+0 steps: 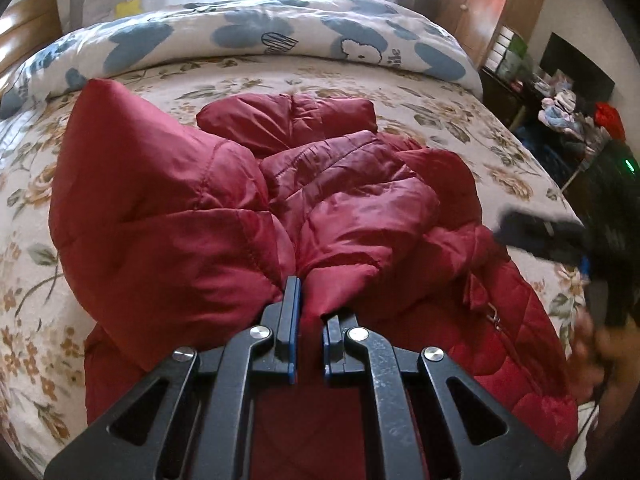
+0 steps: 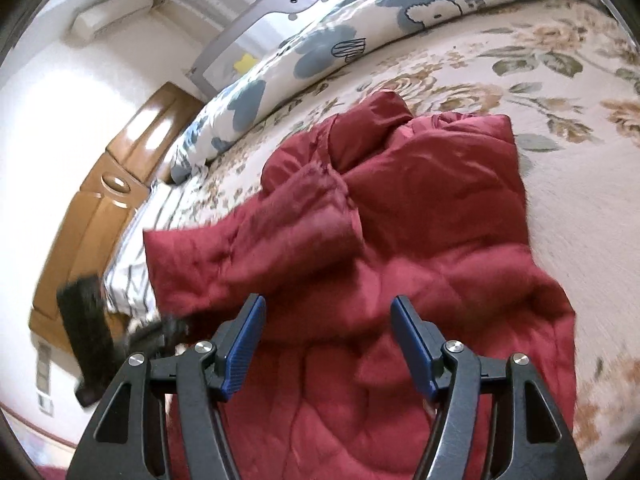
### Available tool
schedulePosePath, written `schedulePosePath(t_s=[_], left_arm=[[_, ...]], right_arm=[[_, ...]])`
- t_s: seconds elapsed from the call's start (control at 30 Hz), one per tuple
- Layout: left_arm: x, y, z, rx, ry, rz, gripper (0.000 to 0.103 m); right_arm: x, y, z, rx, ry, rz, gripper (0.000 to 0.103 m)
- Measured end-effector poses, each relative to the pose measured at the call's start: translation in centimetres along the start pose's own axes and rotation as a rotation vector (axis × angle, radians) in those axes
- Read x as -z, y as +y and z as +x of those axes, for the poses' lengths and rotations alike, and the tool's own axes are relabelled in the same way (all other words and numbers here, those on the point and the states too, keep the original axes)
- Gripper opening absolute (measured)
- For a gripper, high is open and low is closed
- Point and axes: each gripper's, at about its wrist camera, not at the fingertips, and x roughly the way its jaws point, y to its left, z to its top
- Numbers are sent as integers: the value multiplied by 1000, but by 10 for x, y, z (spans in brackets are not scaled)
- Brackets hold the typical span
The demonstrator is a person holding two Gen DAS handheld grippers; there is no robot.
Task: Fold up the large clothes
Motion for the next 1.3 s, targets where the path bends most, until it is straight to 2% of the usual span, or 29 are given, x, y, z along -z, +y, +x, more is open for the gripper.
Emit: schedulePosePath(t_s=[0.17,0.37,0.43,0.5,0.6,0.73,0.83,0.87,0.9,0.93,0.97,1.03,1.3], left_arm=[[-2,1,1,11,7,13,6],[-3,3,5,26,16,15,6],[-4,4,6,33,22,9,7],[-4,6,5,39,30,0,10],[-5,12,2,68,46,-21,12],[-6,14,-3,108,68,-23,15],[-6,13,-5,118,75,-29,26],[-5,12,-5,126,79,-29,44],[-5,11,-8,129,69,-27,69],[-4,8,-13,116,42,-20,77],[-4,6,-17,97,17,-7,80],[-5,3,-22,71,-9,9,80],[-22,36,-19,13,-42,-89,78]], right_arm=[[-33,-13,36,-65,16,75,67],[-40,-23,82,-95,98,126,66],[-39,-23,94,-128,120,139,58],[-38,-22,98,-116,118,136,39],[-37,-18,95,-129,99,124,28],[-37,-11,78,-125,50,104,22],[-36,-8,63,-102,10,78,19],[-36,-8,58,-85,-4,68,19],[-35,-8,52,-66,-20,62,18],[-35,-10,45,-53,-35,64,17],[-36,-12,41,-46,-46,68,17],[-34,-20,25,-28,-76,74,17],[-19,-37,-9,83,-115,18,15]])
